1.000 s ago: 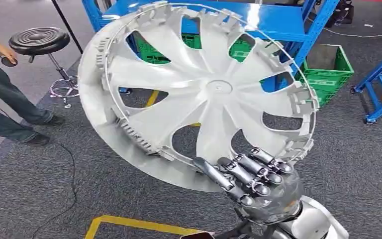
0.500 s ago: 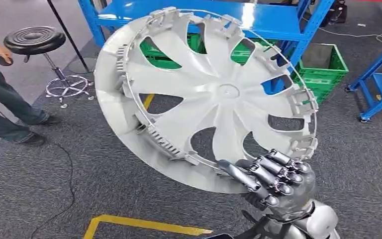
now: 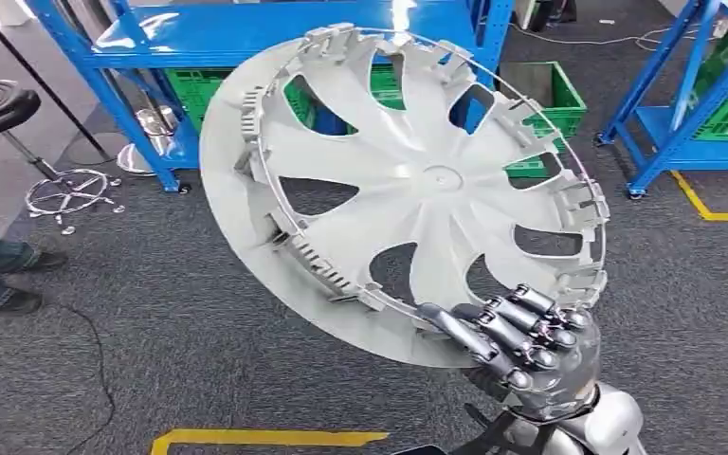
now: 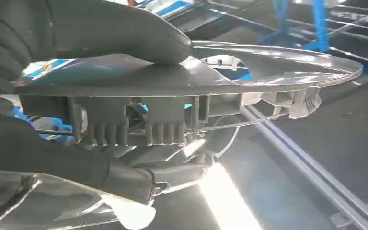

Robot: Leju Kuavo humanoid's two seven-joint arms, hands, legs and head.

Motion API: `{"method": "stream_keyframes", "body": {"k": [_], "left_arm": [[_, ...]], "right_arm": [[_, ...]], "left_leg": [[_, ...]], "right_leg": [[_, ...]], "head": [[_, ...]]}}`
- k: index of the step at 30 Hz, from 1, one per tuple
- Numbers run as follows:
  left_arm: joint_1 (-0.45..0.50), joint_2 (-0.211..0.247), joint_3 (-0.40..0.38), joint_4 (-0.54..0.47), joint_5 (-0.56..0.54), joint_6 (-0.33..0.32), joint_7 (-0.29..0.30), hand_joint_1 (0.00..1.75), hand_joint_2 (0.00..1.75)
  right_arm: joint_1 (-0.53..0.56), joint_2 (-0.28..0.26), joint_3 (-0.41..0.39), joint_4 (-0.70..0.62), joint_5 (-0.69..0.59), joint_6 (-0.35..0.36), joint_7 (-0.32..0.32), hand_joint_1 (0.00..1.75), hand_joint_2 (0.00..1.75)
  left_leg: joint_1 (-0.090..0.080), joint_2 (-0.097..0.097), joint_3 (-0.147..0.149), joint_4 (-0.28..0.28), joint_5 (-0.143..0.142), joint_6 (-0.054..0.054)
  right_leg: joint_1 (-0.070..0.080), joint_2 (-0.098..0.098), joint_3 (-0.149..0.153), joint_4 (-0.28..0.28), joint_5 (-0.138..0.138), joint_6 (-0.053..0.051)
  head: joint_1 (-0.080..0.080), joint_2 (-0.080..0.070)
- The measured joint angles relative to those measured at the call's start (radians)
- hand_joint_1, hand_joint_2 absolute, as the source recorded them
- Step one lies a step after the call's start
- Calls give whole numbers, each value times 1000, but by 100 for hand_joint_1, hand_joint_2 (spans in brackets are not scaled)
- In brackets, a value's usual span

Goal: Take the parts from the cabinet and place them on the table.

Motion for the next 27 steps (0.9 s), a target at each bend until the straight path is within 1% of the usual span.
{"method": "stream_keyframes", "body": {"k": [1,2,3,4,5,6,7,8,9,10,11,12,13,14,15,16,17,18,19,20,21,22,23,24,27], "left_arm": [[2,0,0,0,0,0,0,0,0],[2,0,0,0,0,0,0,0,0],[2,0,0,0,0,0,0,0,0],[2,1,0,0,0,0,0,0,0],[2,2,0,0,0,0,0,0,0],[1,9,0,0,0,0,0,0,0],[2,6,0,0,0,0,-1,0,0],[0,6,0,0,0,0,-1,0,0],[0,7,0,0,0,0,-1,0,0],[0,6,0,0,0,0,-2,0,0],[-2,5,0,0,0,0,-3,0,0],[-3,4,0,0,0,0,-6,0,0],[-2,3,0,0,0,0,-6,0,0],[0,3,0,0,0,0,-6,0,0],[2,4,0,0,0,0,-6,0,0],[3,5,0,0,0,0,-6,0,0],[2,6,0,0,0,0,-6,0,0],[1,6,0,0,0,0,-6,0,0],[-1,6,0,0,0,0,-6,0,0],[-3,5,0,0,0,0,-6,0,0],[-4,4,0,0,0,0,-6,0,0],[-4,4,0,0,0,0,-6,0,0],[-4,5,0,0,0,0,-6,0,0],[-2,5,0,0,0,0,-6,0,0],[-2,5,0,0,0,0,-6,0,0]], "right_arm": [[0,0,0,0,-1,0,0,175,175],[1,0,0,0,-3,0,0,175,175],[1,0,0,0,-3,0,0,175,175],[0,0,0,0,-4,0,0,175,175],[0,0,0,0,-4,0,-1,175,175],[-2,0,0,0,-4,0,-1,175,175],[-4,0,0,0,-5,0,-1,175,175],[-3,0,0,-1,-6,-1,-1,175,175],[-2,0,0,-1,-5,-1,-1,175,175],[-2,0,0,-2,-5,-1,-1,175,175],[0,0,0,-3,-5,-1,-1,175,175],[-5,0,0,-4,-5,-1,-1,175,175],[-8,0,0,-5,-4,-1,-1,175,175],[-8,0,0,-5,-3,-1,-1,175,175],[-8,0,0,-5,-3,-1,-1,175,175],[-8,0,0,-5,-2,-1,-1,175,175],[-8,0,0,-5,0,-1,-1,175,175],[-7,0,0,-5,4,-1,0,175,175],[-6,0,-1,-5,8,-1,0,175,175],[-8,0,-1,-5,13,-1,0,175,175],[-11,0,-1,-5,15,-1,0,175,175],[-13,0,-1,-6,19,-1,-1,175,175],[-12,0,-1,-6,20,-1,-1,175,175],[-12,0,-1,-6,23,-1,-1,175,175],[-13,0,-1,-6,24,-1,-1,175,175]], "left_leg": [[0,-1,-1,8,9,2],[0,-3,15,-25,38,7],[0,-8,49,-94,81,12],[-1,-28,97,-197,133,21],[-1,-73,129,-272,157,32],[5,-122,136,-283,148,40],[0,-112,139,-294,148,38],[-3,-100,139,-297,143,41],[-3,-88,138,-299,142,41],[6,-73,141,-316,150,41],[10,-54,145,-328,156,40],[9,-43,146,-333,160,46],[7,-26,144,-333,160,46],[4,-15,144,-332,159,47],[3,-2,143,-331,159,47],[2,8,143,-330,159,47],[1,15,143,-329,159,47],[1,19,143,-327,158,47],[0,21,143,-325,158,46],[-1,21,143,-322,157,45],[-8,21,141,-319,156,40],[-8,22,139,-317,156,35],[-12,21,136,-311,151,40],[-11,21,136,-311,157,52],[-9,21,135,-313,161,45]], "right_leg": [[1,14,0,0,1,0],[3,28,0,0,1,0],[4,42,2,1,2,0],[5,57,4,1,2,1],[1,68,4,0,3,1],[5,75,-3,3,5,7],[-5,89,-10,3,9,14],[-9,102,-17,1,12,22],[-9,112,-20,-2,17,29],[-2,125,-29,-6,21,38],[-2,95,-36,6,9,37],[4,37,-57,50,-23,40],[3,4,-93,130,-66,44],[2,-11,-129,212,-105,48],[1,-17,-156,273,-129,52],[1,-20,-165,298,-130,54],[0,-23,-149,276,-108,55],[1,-25,-107,207,-69,53],[1,-27,-48,107,-27,49],[2,-32,10,12,0,42],[8,-40,25,-20,-21,35],[7,-37,30,-23,-12,28],[4,-36,30,-26,-7,34],[5,-36,29,-24,-7,35],[8,-36,26,-19,-6,33]], "head": [[1,0],[0,0],[0,0],[0,0],[0,0],[4,0],[-1,0],[-8,0],[-5,0],[-5,0],[-5,0],[8,0],[9,0],[7,0],[7,0],[7,0],[8,0],[8,0],[8,0],[8,0],[8,0],[7,0],[6,0],[5,0],[6,0]]}}
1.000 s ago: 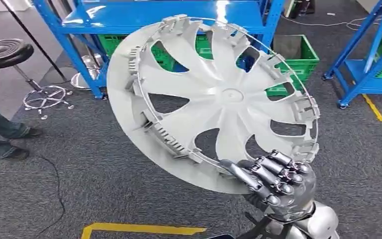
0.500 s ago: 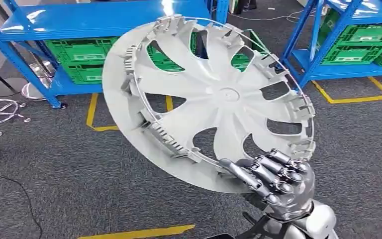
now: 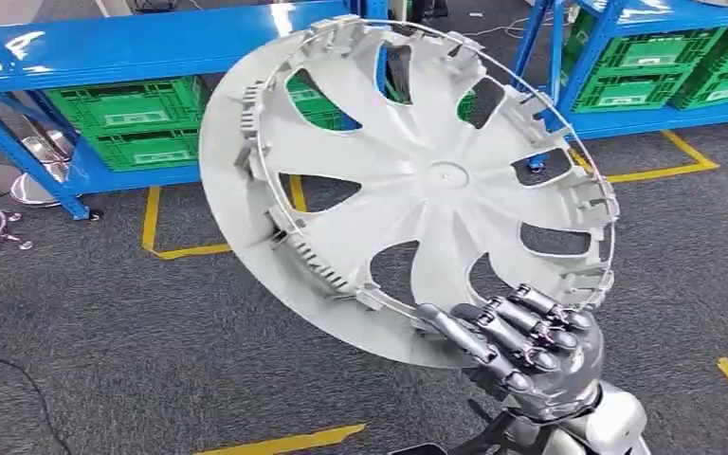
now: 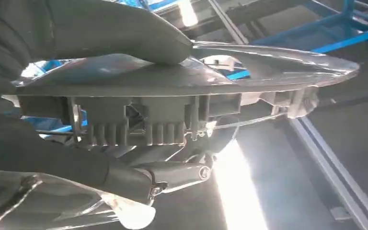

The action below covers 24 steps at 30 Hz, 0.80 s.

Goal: Take the parts from the cabinet and place them on the table.

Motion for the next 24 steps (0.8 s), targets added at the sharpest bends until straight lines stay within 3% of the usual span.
{"method": "stream_keyframes", "body": {"k": [2,10,23,24], "left_arm": [[0,0,0,0,0,0,0,0,0],[0,0,0,0,-1,0,0,0,0],[0,0,0,0,-1,0,0,0,0],[-1,0,0,0,-1,0,0,0,0]], "right_arm": [[0,0,0,0,1,0,0,175,175],[-3,0,0,0,7,0,0,175,175],[-4,0,0,0,5,0,0,175,175],[-4,0,0,0,2,0,0,175,175]], "left_leg": [[1,0,-1,-2,2,-6],[3,0,-5,-3,7,-17],[-1,0,-8,-2,7,-17],[-6,0,-11,9,3,-7]], "right_leg": [[1,0,-2,2,1,-5],[2,0,-7,4,2,-10],[-2,0,-8,4,5,-8],[-7,-1,-9,0,10,1]], "head": [[0,0],[0,0],[0,0],[0,0]]}}
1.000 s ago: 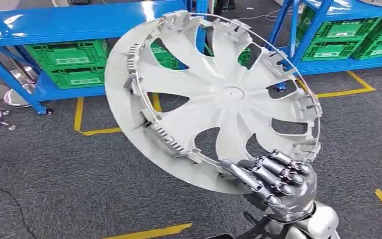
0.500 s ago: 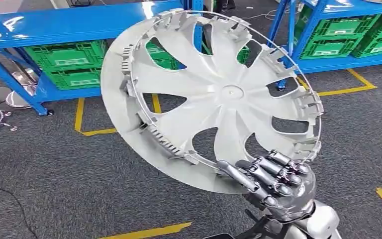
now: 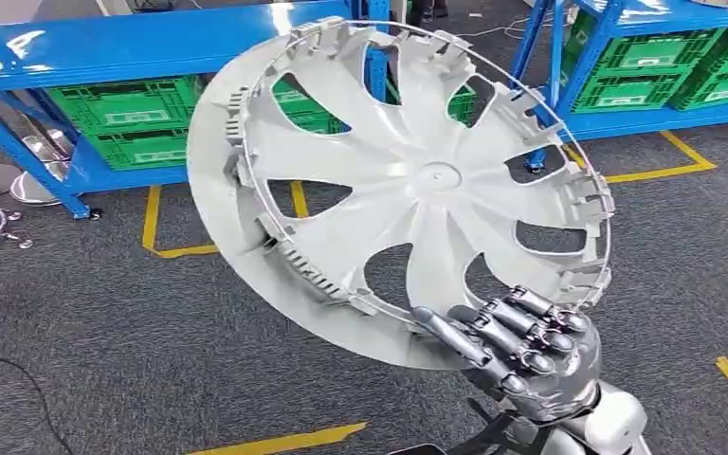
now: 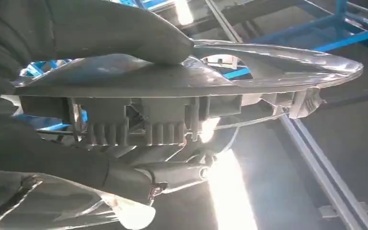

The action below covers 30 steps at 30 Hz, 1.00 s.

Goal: Take the parts from the cabinet and place them on the table.

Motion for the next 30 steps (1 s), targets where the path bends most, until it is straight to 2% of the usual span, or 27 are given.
{"method": "stream_keyframes", "body": {"k": [3,4,5,6,8,9,10,11,12,13,14,15,16,18,19,20,21,22,23,24,25,26,27,28,29,30], "left_arm": [[0,0,0,0,1,0,0,0,0],[0,-3,0,0,1,0,0,0,0],[-1,-3,0,0,1,0,0,0,0],[-3,-4,0,0,1,0,0,0,0],[-2,-8,0,0,1,0,0,0,0],[-2,-8,0,0,1,0,0,0,0],[-2,-8,0,0,1,0,0,0,0],[-2,-8,0,0,1,0,0,0,0],[-2,-10,0,0,1,0,0,0,0],[-2,-11,0,0,1,0,0,0,0],[-2,-10,0,0,1,0,0,0,0],[-2,-8,0,0,1,0,0,0,0],[-2,-10,0,0,1,1,0,0,0],[-1,-10,0,0,1,2,0,0,0],[-1,-11,0,0,1,2,-1,0,0],[-3,-11,0,0,1,2,-2,0,0],[-3,-11,0,0,1,2,-3,0,0],[-1,-11,0,0,1,2,-3,0,0],[1,-11,0,0,1,2,-3,0,0],[2,-11,0,0,1,2,-3,0,0],[5,-11,0,0,1,2,-3,0,0],[6,-11,0,0,1,2,-3,0,0],[5,-11,0,0,1,2,-3,0,0],[5,-11,0,0,1,2,-4,0,0],[5,-11,0,0,1,4,-4,0,0],[4,-4,0,0,1,4,-5,0,0]], "right_arm": [[1,0,0,0,-12,0,0,175,175],[2,1,0,0,-15,0,0,175,175],[4,0,0,0,-16,0,0,175,175],[3,0,0,0,-16,0,0,175,175],[5,0,0,0,-16,0,0,175,175],[6,0,0,0,-15,0,0,175,175],[8,0,0,0,-15,0,0,175,175],[10,0,0,0,-15,0,0,175,175],[10,0,0,0,-15,0,0,175,175],[10,0,0,0,-15,0,0,175,175],[9,0,0,0,-15,0,0,175,175],[9,1,0,1,-14,0,0,175,175],[7,2,0,0,-12,0,0,175,175],[10,2,0,0,-11,0,0,175,175],[10,2,-1,0,-12,0,0,175,175],[12,3,-1,0,-12,0,0,175,175],[11,3,-1,0,-11,0,0,175,175],[11,5,-1,0,-11,0,0,175,175],[12,5,-1,0,-11,0,0,175,175],[12,5,-1,0,-10,0,0,175,175],[12,5,-1,0,-10,0,0,175,175],[13,5,-1,0,-10,0,0,175,175],[13,5,-1,0,-10,0,0,175,175],[13,5,-1,0,-9,0,0,175,175],[12,6,-1,0,-7,0,0,175,175],[11,6,-1,0,-7,0,0,175,175]], "left_leg": [[-1,0,0,-7,4,11],[9,4,9,-34,18,14],[13,12,16,-49,25,15],[14,15,15,-52,29,21],[14,25,9,-48,29,20],[14,32,8,-46,28,18],[15,38,6,-45,26,16],[17,46,6,-41,23,12],[20,53,6,-36,20,7],[24,61,5,-26,14,-2],[22,69,5,-12,6,-13],[16,74,4,-5,-1,-21],[16,79,4,-4,-2,-27],[19,100,9,-4,2,-36],[21,109,9,-3,-2,-41],[27,64,3,11,-24,-51],[29,15,-12,53,-63,-52],[29,-10,-38,121,-105,-52],[29,-22,-80,225,-152,-52],[28,-23,-109,292,-174,-50],[28,-24,-119,317,-172,-46],[27,-26,-110,297,-148,-41],[25,-30,-82,233,-104,-33],[23,-46,-45,147,-57,-22],[21,-85,-8,62,-17,-10],[22,-139,8,29,-22,5]], "right_leg": [[0,3,0,-6,5,7],[7,5,2,-8,3,10],[4,9,-14,9,-16,10],[2,14,-39,62,-52,11],[-4,14,-119,230,-124,21],[-6,13,-151,291,-141,26],[-8,12,-158,301,-131,30],[-12,9,-139,262,-98,34],[-15,3,-100,184,-54,37],[-18,-19,-45,79,-8,41],[-14,-69,-14,11,-13,45],[-14,-70,-17,15,-12,30],[-10,-51,-11,22,-13,13],[-8,-29,-25,28,-11,1],[-10,-16,-22,26,-5,-8],[-13,-3,-26,24,-1,-15],[-14,6,-30,25,4,-22],[-13,17,-33,25,7,-27],[-10,35,-36,25,9,-30],[-8,50,-38,26,10,-32],[-5,66,-38,26,11,-32],[-3,84,-38,26,12,-32],[-1,101,-38,26,13,-31],[1,116,-37,26,14,-31],[1,129,-37,26,15,-30],[4,138,-41,29,16,-25]], "head": [[0,0],[0,0],[2,0],[4,0],[5,0],[4,0],[5,0],[4,0],[4,0],[4,0],[5,0],[5,0],[2,0],[3,0],[3,0],[1,0],[0,0],[-3,0],[-4,0],[-3,0],[-3,0],[-4,0],[-4,0],[-4,0],[-4,0],[-1,0]]}}
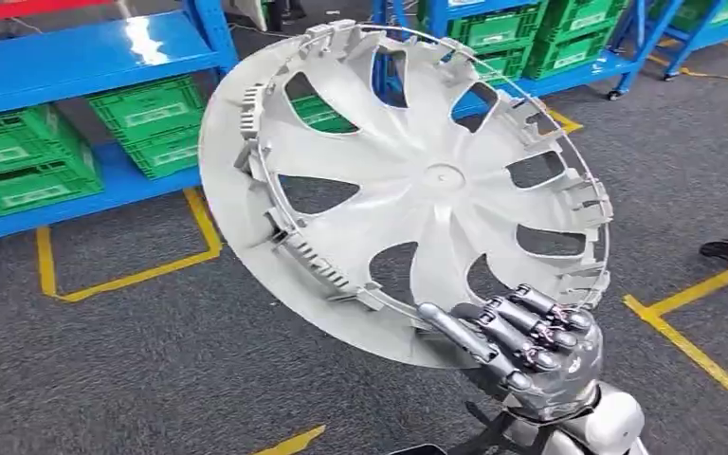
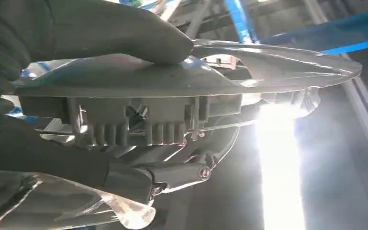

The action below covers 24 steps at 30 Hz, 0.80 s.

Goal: Take the parts from the cabinet and place them on the table.

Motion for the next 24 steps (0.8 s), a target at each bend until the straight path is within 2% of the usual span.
{"method": "stream_keyframes", "body": {"k": [2,3,4,5,6,7,8,9,10,11,12,13,14,15,16,19,20,21,22,23,24], "left_arm": [[-2,-3,0,0,0,0,-2,0,0],[-4,-3,0,0,0,0,-2,0,0],[-4,-3,0,0,0,1,-2,0,0],[-6,-10,0,0,0,3,-3,0,0],[-6,-9,0,0,0,2,-5,0,0],[-4,-10,0,0,0,2,-5,0,0],[-2,-10,0,0,0,2,-5,0,0],[1,-10,0,0,0,2,-6,0,0],[3,-9,0,0,0,4,-7,0,0],[3,-9,0,0,0,8,-9,0,0],[2,-10,0,0,0,12,-12,0,0],[0,-12,0,0,0,14,-15,0,0],[-2,-14,0,0,0,14,-18,0,0],[-2,-14,0,0,0,14,-18,0,0],[-2,-15,0,0,0,14,-20,0,0],[-4,-16,0,0,-1,14,-22,0,0],[-6,-16,0,0,-1,14,-23,0,0],[-7,-17,0,0,-1,14,-23,0,0],[-6,-17,0,0,-1,13,-25,0,0],[-5,-17,0,0,-1,12,-25,0,0],[-4,-17,0,0,-1,11,-25,0,0]], "right_arm": [[0,1,0,0,2,0,0,175,175],[3,1,0,0,3,0,0,175,175],[4,1,0,0,4,0,0,175,175],[6,1,-1,0,5,0,0,175,175],[3,1,-1,0,5,0,1,175,175],[-1,1,-1,0,6,0,0,175,175],[-1,1,-1,0,6,0,0,175,175],[0,1,-1,0,6,0,0,175,175],[0,1,-1,0,6,0,0,175,175],[1,1,-1,0,8,0,0,175,175],[2,1,-1,0,10,0,0,175,175],[4,1,-1,0,10,0,1,175,175],[3,1,-1,0,12,0,0,175,175],[0,1,-1,0,12,0,0,175,175],[2,2,-2,0,14,0,0,175,175],[3,2,-2,0,18,0,0,175,175],[3,3,-2,0,18,0,0,175,175],[4,3,-3,-1,19,0,0,175,175],[3,3,-3,0,21,0,0,175,175],[3,5,-2,0,23,0,0,175,175],[3,5,-2,0,23,0,0,175,175]], "left_leg": [[-3,15,5,-18,-5,-4],[-5,26,5,-18,-5,-4],[-4,39,8,-29,1,-2],[5,62,12,-46,11,-5],[3,74,13,-52,13,0],[2,90,11,-51,14,5],[0,109,11,-51,13,6],[-1,128,10,-51,12,6],[-2,145,9,-49,12,6],[-2,161,9,-49,11,5],[-2,175,9,-48,10,3],[-1,187,10,-46,8,0],[-2,199,11,-42,4,-6],[-8,208,11,-39,0,-12],[-13,217,10,-32,-2,-18],[-11,245,13,-33,2,-29],[-9,241,10,-29,-9,-36],[-4,184,6,-4,-35,-42],[0,145,-17,54,-76,-44],[1,125,-51,139,-120,-46],[1,117,-87,223,-155,-48]], "right_leg": [[-10,26,-13,1,6,11],[-14,38,-15,-4,11,20],[-12,52,-22,-10,14,28],[-10,18,-32,5,6,28],[-3,-50,-51,40,-23,31],[-4,-85,-82,105,-63,34],[-5,-104,-117,185,-102,38],[-6,-113,-148,255,-132,42],[-7,-118,-161,291,-139,46],[-9,-122,-150,279,-123,48],[-11,-128,-113,222,-90,50],[-12,-139,-63,137,-52,50],[-12,-170,-1,33,-17,48],[-3,-218,23,-14,-33,46],[-5,-197,30,-15,-22,32],[-1,-166,16,-8,-19,20],[-10,-153,18,-16,-10,7],[-10,-144,16,-16,-8,4],[-10,-135,13,-16,-5,-1],[-10,-123,11,-16,-4,-3],[-9,-108,9,-15,-3,-5]], "head": [[-8,0],[-8,0],[-8,0],[-7,0],[3,0],[7,0],[6,0],[6,0],[6,0],[7,0],[6,0],[6,0],[6,0],[8,0],[3,0],[6,0],[4,0],[1,0],[-1,0],[-5,0],[-3,0]]}}
